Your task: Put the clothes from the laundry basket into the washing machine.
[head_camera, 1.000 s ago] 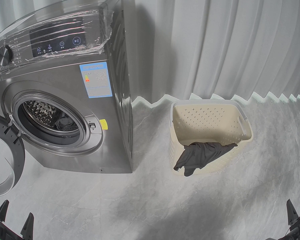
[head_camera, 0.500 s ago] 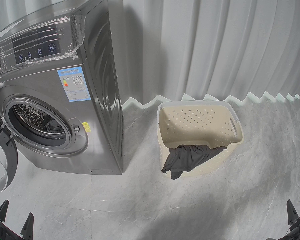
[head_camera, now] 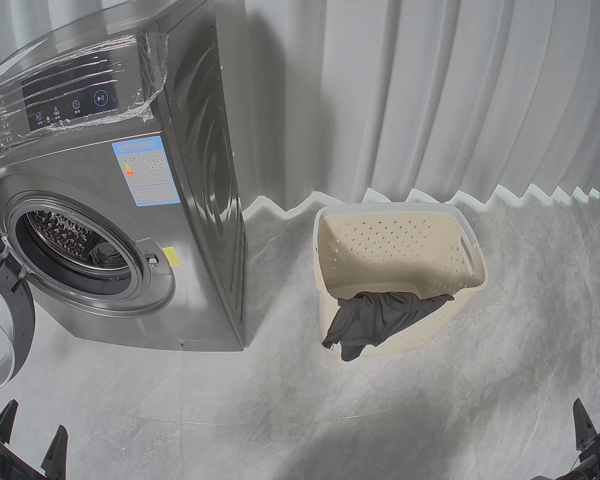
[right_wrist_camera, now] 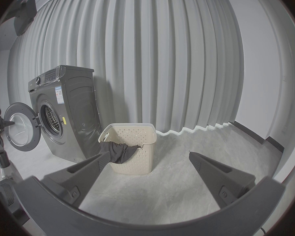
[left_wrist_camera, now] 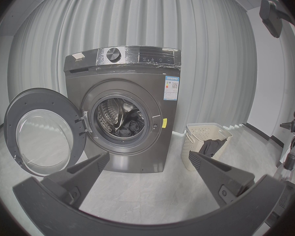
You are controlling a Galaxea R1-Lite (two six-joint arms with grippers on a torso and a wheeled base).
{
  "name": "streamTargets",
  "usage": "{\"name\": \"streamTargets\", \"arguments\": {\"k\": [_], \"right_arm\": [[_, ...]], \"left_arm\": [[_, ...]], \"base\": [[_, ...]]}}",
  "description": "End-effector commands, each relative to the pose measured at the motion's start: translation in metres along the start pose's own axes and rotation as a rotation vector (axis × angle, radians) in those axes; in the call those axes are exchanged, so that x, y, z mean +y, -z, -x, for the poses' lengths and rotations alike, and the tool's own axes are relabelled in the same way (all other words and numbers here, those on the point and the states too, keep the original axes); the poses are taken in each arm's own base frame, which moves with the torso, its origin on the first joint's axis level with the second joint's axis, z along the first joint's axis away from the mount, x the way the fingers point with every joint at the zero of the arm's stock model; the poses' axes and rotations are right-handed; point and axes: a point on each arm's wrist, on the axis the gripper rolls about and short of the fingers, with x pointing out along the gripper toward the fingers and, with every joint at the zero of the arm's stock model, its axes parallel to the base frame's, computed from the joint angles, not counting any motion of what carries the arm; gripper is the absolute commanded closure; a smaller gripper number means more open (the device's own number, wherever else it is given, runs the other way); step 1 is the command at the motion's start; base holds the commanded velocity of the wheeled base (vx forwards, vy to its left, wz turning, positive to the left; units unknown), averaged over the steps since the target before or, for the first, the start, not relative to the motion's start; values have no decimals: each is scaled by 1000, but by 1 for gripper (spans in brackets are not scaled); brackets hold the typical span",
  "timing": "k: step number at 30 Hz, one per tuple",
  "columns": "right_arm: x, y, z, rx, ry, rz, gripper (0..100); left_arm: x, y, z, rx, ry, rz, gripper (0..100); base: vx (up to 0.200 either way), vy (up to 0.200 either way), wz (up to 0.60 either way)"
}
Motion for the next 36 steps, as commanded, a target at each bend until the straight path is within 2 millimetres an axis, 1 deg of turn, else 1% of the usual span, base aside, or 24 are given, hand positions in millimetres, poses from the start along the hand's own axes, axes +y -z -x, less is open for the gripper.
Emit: {"name": "streamTargets", "arguments": {"k": [1,6,22,23,24,25,27,28,29,30,31,32,34,35,36], "right_arm": [[0,5,0,0,-1,0,0],[0,5,0,0,-1,0,0],[0,3,0,-14,-4,-5,0],[0,-3,2,-43,-8,-6,0],[0,-14,5,-94,-22,-9,0],[1,-32,11,-156,-55,-23,0],[1,-56,15,-192,-104,-63,0],[2,-61,13,-171,-117,-70,0],[3,-64,6,-110,-147,-71,0],[3,-64,6,-110,-147,-71,0],[5,-67,-8,-18,-227,-72,0],[5,-67,-8,-18,-227,-72,0],[9,-70,-34,147,-395,-96,0],[10,-71,-41,177,-451,-103,0],[10,-71,-41,177,-451,-103,0]], "left_arm": [[0,4,0,-1,0,-2,0],[0,4,0,-1,-3,0,0],[0,4,0,-2,-5,-3,0],[0,4,0,-2,-5,-3,0],[0,4,0,-2,-6,-2,0],[0,4,0,-2,-6,-2,0],[0,4,0,-2,-5,-6,0],[0,4,0,-2,-5,-8,0],[0,4,0,-2,-5,-9,0],[0,4,0,-2,-5,-9,0],[0,4,0,-2,-5,-6,0],[0,4,0,-2,-5,-6,0],[0,4,0,-2,-5,-3,0],[0,4,0,-2,-5,-5,0],[0,4,0,-2,-5,-5,0]], "base": [[0,-200,0],[0,-200,0],[0,0,0],[0,0,0],[0,0,0],[0,0,0],[0,0,0],[0,0,0],[0,0,0],[0,0,0],[0,0,0],[0,0,0],[0,0,0],[0,0,0],[0,0,0]]}}
